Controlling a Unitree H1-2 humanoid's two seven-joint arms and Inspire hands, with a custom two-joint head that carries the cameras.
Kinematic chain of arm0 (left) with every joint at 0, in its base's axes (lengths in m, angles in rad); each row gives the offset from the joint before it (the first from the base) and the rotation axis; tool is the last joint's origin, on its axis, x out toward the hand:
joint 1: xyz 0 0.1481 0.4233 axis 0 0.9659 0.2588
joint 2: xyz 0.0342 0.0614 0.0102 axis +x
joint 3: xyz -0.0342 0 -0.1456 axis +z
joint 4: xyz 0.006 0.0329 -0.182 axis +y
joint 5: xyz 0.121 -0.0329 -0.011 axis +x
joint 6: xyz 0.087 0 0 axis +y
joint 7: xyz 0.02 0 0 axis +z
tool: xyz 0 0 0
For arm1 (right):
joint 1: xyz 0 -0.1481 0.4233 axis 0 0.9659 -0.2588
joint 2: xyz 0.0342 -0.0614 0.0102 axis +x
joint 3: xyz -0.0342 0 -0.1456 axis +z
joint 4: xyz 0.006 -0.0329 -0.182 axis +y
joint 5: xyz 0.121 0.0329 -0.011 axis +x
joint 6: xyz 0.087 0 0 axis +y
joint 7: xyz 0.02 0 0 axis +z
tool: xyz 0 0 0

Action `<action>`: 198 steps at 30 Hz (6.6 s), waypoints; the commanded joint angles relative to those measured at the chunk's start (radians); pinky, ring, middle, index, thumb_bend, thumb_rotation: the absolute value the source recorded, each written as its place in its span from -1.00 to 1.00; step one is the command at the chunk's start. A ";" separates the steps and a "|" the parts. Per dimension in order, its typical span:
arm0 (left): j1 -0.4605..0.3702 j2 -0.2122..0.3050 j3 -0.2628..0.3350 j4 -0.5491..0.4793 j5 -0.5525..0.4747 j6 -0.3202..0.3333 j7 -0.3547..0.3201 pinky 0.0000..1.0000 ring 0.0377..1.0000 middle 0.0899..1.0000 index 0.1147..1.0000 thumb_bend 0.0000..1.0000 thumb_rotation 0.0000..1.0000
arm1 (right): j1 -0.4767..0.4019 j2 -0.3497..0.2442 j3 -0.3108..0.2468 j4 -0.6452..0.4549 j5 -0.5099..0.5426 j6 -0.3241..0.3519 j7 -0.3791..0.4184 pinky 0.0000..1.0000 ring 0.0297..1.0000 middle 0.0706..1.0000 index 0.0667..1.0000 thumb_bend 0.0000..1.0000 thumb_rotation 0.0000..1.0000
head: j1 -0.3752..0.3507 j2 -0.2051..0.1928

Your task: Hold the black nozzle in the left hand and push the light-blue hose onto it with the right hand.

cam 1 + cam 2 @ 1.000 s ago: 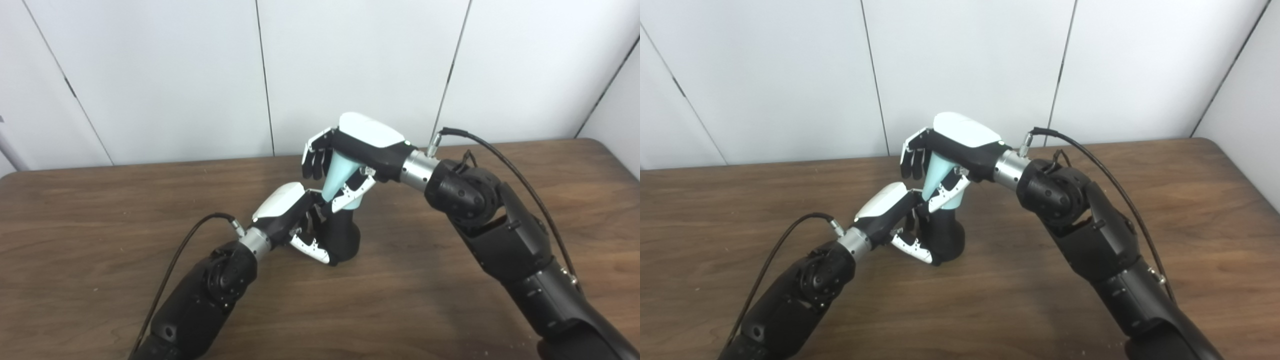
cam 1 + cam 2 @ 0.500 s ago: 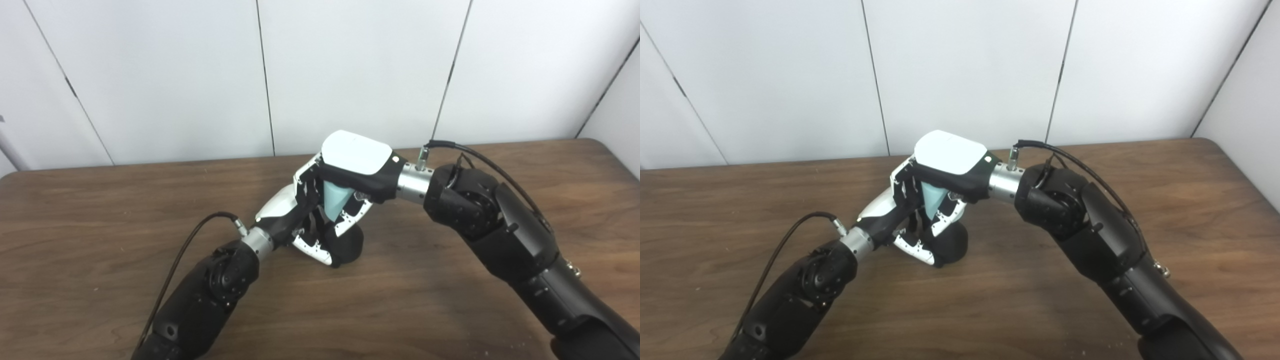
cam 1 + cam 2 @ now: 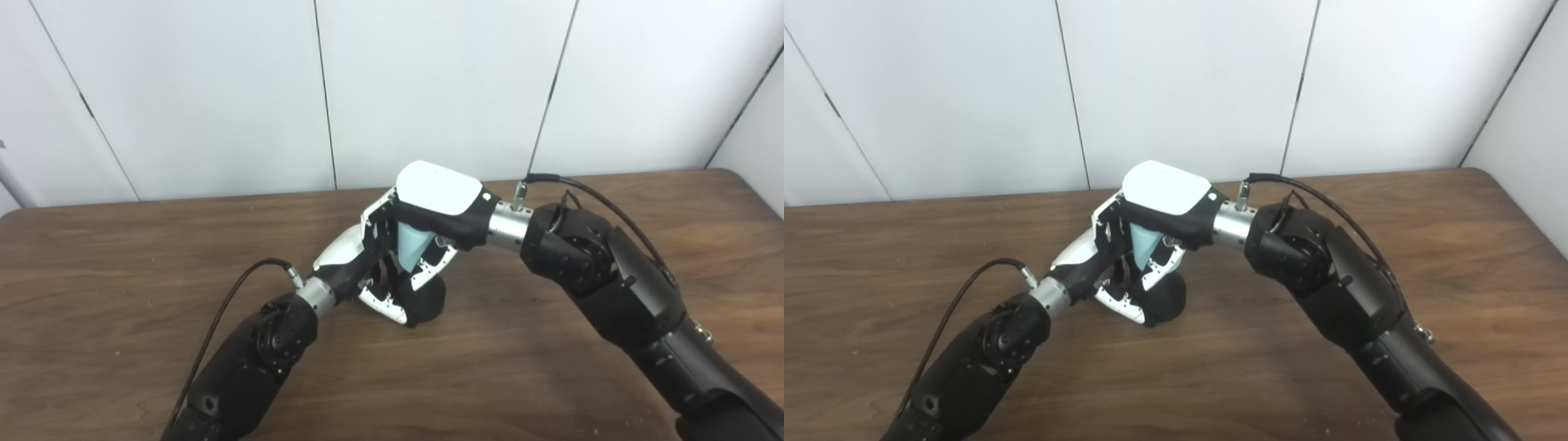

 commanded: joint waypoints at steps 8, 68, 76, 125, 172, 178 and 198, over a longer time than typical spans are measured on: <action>0.014 0.010 -0.010 0.039 0.024 0.024 -0.032 -0.22 -0.21 -0.22 -0.15 0.05 -1.00 | 0.041 0.064 -0.093 -0.131 -0.155 0.267 -0.037 0.29 0.60 0.81 0.66 0.77 -0.70 | 0.001 -0.004; 0.005 0.015 0.006 0.072 0.017 -0.005 -0.021 0.20 -0.04 -0.15 -0.16 0.05 -1.00 | 0.050 -0.147 -0.127 -0.369 0.143 0.378 0.268 1.00 1.00 1.00 1.00 0.81 0.53 | 0.006 -0.006; 0.005 0.013 0.000 0.068 0.022 0.005 -0.027 -0.06 -0.10 -0.19 -0.15 0.05 -1.00 | 0.052 -0.147 -0.105 -0.368 0.139 0.405 0.278 1.00 1.00 1.00 1.00 0.73 0.49 | 0.009 -0.003; 0.000 0.018 0.011 0.062 0.024 -0.009 -0.015 -0.34 -0.28 -0.27 -0.13 0.05 -1.00 | 0.141 -0.177 -0.012 -0.224 0.005 0.123 0.160 1.00 1.00 1.00 1.00 0.67 0.61 | 0.008 0.020; 0.002 0.019 0.022 0.044 0.030 0.009 -0.017 -0.37 -0.30 -0.27 -0.14 0.05 -1.00 | 0.193 -0.214 0.022 -0.257 0.190 0.167 0.181 0.96 1.00 1.00 0.97 0.62 0.51 | 0.018 0.041; 0.006 0.018 0.021 0.039 0.033 0.012 -0.018 -0.33 -0.26 -0.24 -0.14 0.05 -1.00 | 0.195 -0.208 0.027 -0.252 0.152 0.192 0.174 0.96 1.00 1.00 0.99 0.67 0.53 | 0.022 0.043; 0.003 0.021 0.024 0.033 0.035 0.013 -0.027 -0.26 -0.24 -0.24 -0.14 0.05 -1.00 | 0.195 -0.177 0.068 -0.270 0.108 0.273 0.198 0.95 1.00 1.00 1.00 0.58 0.45 | 0.022 0.053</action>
